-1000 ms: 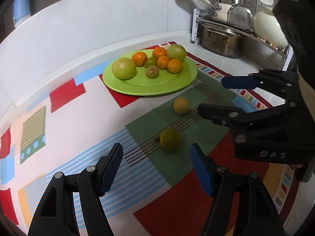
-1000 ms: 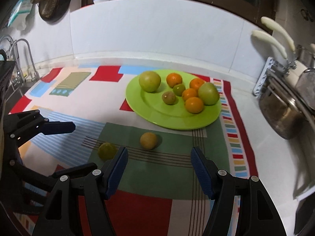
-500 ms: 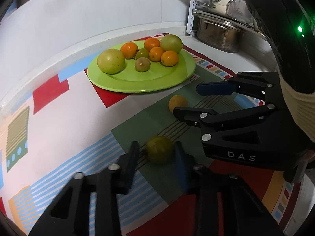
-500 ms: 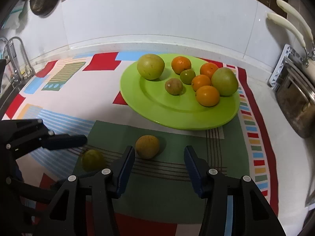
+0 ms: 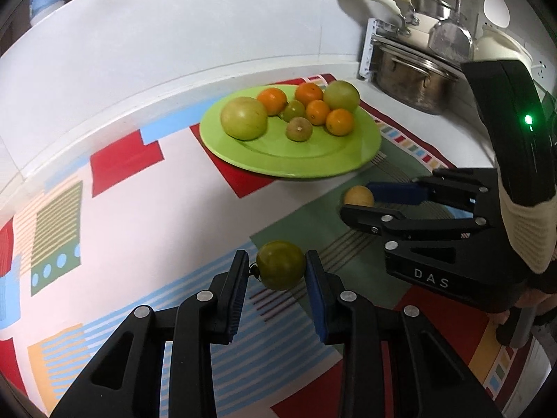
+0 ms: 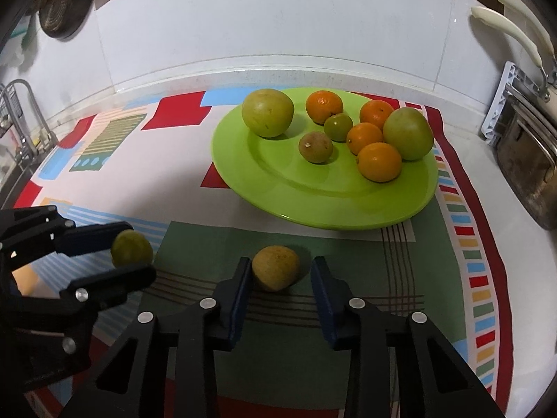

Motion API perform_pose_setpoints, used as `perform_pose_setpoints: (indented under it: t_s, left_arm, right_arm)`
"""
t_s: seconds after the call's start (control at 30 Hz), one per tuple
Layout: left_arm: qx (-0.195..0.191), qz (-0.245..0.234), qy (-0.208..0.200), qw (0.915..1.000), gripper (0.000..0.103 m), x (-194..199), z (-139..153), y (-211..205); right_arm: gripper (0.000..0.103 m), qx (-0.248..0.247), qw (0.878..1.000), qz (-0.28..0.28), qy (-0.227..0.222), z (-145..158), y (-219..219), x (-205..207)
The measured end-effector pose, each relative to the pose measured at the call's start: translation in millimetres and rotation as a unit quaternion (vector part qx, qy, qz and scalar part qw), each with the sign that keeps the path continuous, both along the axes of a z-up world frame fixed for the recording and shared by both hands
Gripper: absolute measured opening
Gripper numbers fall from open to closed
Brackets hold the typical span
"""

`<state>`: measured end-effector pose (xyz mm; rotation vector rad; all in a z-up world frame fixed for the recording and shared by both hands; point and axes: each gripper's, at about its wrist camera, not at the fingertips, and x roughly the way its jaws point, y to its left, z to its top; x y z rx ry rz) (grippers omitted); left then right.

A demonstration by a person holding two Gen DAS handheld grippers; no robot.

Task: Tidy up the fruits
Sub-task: 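Grasp a green lime with the left gripper while the right gripper grasps a small yellow fruit, then lift both small fruits and carry them over the green plate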

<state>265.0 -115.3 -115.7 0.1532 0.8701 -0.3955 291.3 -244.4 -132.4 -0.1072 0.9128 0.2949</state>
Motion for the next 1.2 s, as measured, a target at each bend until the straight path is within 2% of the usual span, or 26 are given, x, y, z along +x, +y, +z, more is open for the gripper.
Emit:
perform_pose_setpoints:
  t_s: [0.1,0.63,0.93,1.2]
  left_arm:
    - [-0.006,0.000,-0.003,1.0000,0.033,-1,4,3]
    - [-0.027,-0.025,-0.021,0.9991,0.033,-22,28,21]
    - [-0.045,-0.050,-0.036,0.9971,0.033,-32,46,31]
    - [-0.054,-0.058,-0.059,0.9951,0.033,-30,66,30]
  right_arm:
    - [0.029,0.002,1.000,-0.006,-0.001,2,0,-3]
    - [0.029,0.016,0.996,-0.076,-0.033,33,-2,-54]
    - [0.029,0.032,0.990,-0.127,-0.060,58,5,-86]
    - [0.029,0.046,0.983,-0.154,-0.090,83,6,-94]
